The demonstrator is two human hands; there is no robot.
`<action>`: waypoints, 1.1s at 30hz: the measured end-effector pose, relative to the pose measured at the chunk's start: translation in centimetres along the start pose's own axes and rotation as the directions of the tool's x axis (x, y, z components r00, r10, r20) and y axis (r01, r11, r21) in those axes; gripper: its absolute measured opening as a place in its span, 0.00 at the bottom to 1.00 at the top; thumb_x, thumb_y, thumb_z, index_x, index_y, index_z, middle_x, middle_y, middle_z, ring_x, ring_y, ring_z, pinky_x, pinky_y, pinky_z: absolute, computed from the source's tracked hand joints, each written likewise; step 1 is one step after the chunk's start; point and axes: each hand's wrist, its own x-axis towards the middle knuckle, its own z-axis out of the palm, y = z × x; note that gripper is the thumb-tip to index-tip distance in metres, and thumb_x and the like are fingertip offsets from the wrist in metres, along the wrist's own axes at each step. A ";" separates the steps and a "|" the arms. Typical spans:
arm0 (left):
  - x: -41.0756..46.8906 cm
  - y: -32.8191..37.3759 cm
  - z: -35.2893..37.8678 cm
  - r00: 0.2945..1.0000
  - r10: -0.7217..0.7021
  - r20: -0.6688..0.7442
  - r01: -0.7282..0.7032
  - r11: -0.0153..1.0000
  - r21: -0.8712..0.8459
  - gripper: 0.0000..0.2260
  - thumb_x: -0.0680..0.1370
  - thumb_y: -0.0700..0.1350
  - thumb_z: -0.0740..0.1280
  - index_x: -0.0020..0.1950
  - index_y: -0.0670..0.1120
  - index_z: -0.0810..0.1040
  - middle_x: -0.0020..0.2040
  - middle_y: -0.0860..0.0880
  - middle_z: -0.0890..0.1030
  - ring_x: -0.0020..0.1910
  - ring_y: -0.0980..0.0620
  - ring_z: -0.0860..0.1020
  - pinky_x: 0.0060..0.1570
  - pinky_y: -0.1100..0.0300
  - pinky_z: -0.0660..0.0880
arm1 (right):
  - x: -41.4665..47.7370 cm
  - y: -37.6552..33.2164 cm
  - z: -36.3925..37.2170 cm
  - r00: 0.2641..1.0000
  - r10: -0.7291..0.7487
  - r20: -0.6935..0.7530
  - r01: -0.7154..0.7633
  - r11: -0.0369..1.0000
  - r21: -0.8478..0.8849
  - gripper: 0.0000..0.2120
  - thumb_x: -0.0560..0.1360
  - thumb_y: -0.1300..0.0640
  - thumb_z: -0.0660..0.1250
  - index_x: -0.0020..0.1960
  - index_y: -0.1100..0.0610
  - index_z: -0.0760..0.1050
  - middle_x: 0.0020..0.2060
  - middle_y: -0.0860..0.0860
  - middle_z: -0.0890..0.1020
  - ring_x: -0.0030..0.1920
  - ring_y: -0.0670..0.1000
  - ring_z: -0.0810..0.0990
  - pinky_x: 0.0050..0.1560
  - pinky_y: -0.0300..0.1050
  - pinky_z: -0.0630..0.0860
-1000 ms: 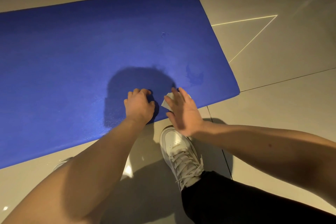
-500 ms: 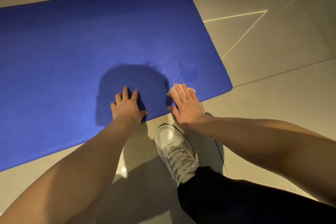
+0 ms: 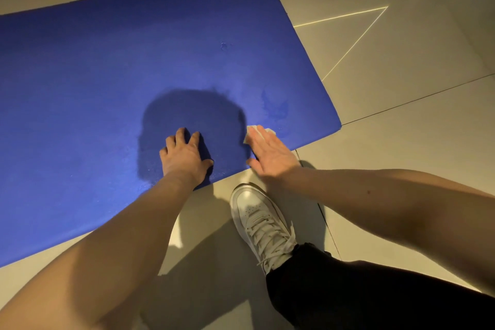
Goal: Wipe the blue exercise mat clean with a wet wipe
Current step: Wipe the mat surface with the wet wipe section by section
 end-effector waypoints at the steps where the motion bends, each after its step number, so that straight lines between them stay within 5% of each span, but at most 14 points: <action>1: 0.2 -0.2 0.0 1.000 -0.001 -0.004 0.001 1.000 -0.002 0.37 0.76 0.61 0.69 0.80 0.52 0.58 0.79 0.45 0.55 0.75 0.39 0.57 0.72 0.43 0.60 | 0.0 1.3 0.0 0.999 0.033 0.023 -0.031 0.997 -0.076 0.32 0.80 0.44 0.51 0.79 0.60 0.62 0.78 0.54 0.64 0.78 0.59 0.61 0.78 0.57 0.57; 4: 0.7 -0.5 -0.2 1.000 -0.011 -0.021 0.011 1.000 -0.015 0.36 0.75 0.60 0.70 0.79 0.52 0.60 0.79 0.45 0.56 0.74 0.39 0.57 0.71 0.44 0.60 | 0.0 3.8 -0.5 0.978 0.205 0.029 -0.199 0.970 -0.139 0.38 0.81 0.40 0.42 0.82 0.64 0.53 0.82 0.57 0.55 0.82 0.59 0.49 0.81 0.56 0.46; 8: 1.1 -0.7 -0.5 1.000 -0.016 -0.021 0.016 1.000 -0.003 0.36 0.76 0.61 0.70 0.78 0.52 0.60 0.78 0.45 0.56 0.74 0.39 0.57 0.71 0.44 0.61 | 1.2 1.2 -0.6 0.942 0.332 -0.048 -0.336 0.933 -0.127 0.32 0.81 0.43 0.49 0.76 0.64 0.61 0.76 0.61 0.61 0.77 0.64 0.57 0.79 0.57 0.51; 11: 1.6 -0.6 -0.8 0.999 -0.021 -0.026 0.021 1.000 -0.010 0.35 0.76 0.61 0.70 0.78 0.51 0.61 0.78 0.45 0.57 0.74 0.39 0.58 0.71 0.43 0.61 | 1.6 -1.6 0.5 0.983 0.180 -0.045 -0.178 0.983 0.042 0.21 0.79 0.49 0.61 0.67 0.60 0.67 0.66 0.55 0.66 0.64 0.59 0.67 0.69 0.54 0.65; 14: 2.1 -0.3 -0.9 0.999 -0.023 -0.027 0.023 1.000 -0.010 0.35 0.76 0.60 0.70 0.77 0.50 0.62 0.78 0.44 0.57 0.74 0.39 0.58 0.71 0.43 0.62 | 1.0 -1.8 1.0 0.990 -0.102 0.099 0.105 0.994 -0.022 0.30 0.83 0.46 0.57 0.79 0.63 0.60 0.79 0.56 0.58 0.79 0.59 0.54 0.80 0.54 0.52; 16: 2.5 -0.2 -0.9 1.000 -0.016 -0.025 0.015 1.000 -0.013 0.36 0.75 0.59 0.71 0.78 0.51 0.60 0.78 0.44 0.56 0.74 0.38 0.58 0.71 0.42 0.61 | 1.1 -0.1 0.0 0.981 -0.140 0.136 0.144 0.989 -0.020 0.28 0.82 0.48 0.60 0.77 0.61 0.62 0.79 0.54 0.59 0.78 0.56 0.55 0.80 0.51 0.54; 18: 2.9 -0.2 -1.0 1.000 -0.006 -0.018 0.006 1.000 -0.014 0.38 0.75 0.59 0.72 0.79 0.52 0.58 0.78 0.44 0.55 0.74 0.38 0.57 0.71 0.42 0.61 | 1.0 2.0 -0.8 0.991 -0.090 0.097 0.098 0.993 -0.071 0.28 0.81 0.47 0.59 0.76 0.61 0.64 0.77 0.54 0.63 0.76 0.56 0.60 0.77 0.55 0.59; 24: 3.1 -0.2 -1.0 1.000 -0.015 0.013 0.015 1.000 0.002 0.39 0.75 0.60 0.71 0.80 0.54 0.55 0.78 0.45 0.53 0.74 0.38 0.56 0.71 0.43 0.61 | 0.6 4.1 -0.6 0.950 0.310 -0.036 -0.312 0.946 -0.084 0.39 0.81 0.39 0.45 0.81 0.66 0.54 0.81 0.61 0.54 0.82 0.62 0.49 0.81 0.58 0.45; 27: 3.3 -0.1 -1.1 0.999 -0.024 0.024 0.024 1.000 0.007 0.40 0.75 0.60 0.71 0.80 0.54 0.55 0.78 0.45 0.52 0.75 0.38 0.55 0.72 0.42 0.60 | 1.3 1.5 -0.3 0.980 0.196 -0.039 -0.198 0.980 -0.030 0.32 0.80 0.46 0.56 0.75 0.68 0.63 0.75 0.63 0.64 0.75 0.69 0.62 0.78 0.61 0.56; 29: 3.3 -0.1 -1.1 0.999 -0.024 0.022 0.024 1.000 0.012 0.40 0.75 0.61 0.71 0.80 0.54 0.54 0.78 0.45 0.53 0.75 0.38 0.55 0.72 0.43 0.60 | 1.2 -0.6 0.4 0.996 0.084 -0.006 -0.083 0.994 0.077 0.29 0.78 0.53 0.65 0.73 0.65 0.64 0.70 0.58 0.67 0.66 0.63 0.67 0.71 0.59 0.65; 33: 3.2 -0.2 -1.0 1.000 -0.016 0.003 0.016 1.000 0.013 0.40 0.75 0.61 0.71 0.80 0.54 0.55 0.78 0.44 0.53 0.74 0.38 0.56 0.71 0.43 0.61 | 1.1 -1.1 1.7 0.972 -0.205 0.113 0.207 0.978 -0.006 0.34 0.81 0.47 0.57 0.80 0.65 0.57 0.81 0.57 0.56 0.81 0.59 0.53 0.81 0.52 0.49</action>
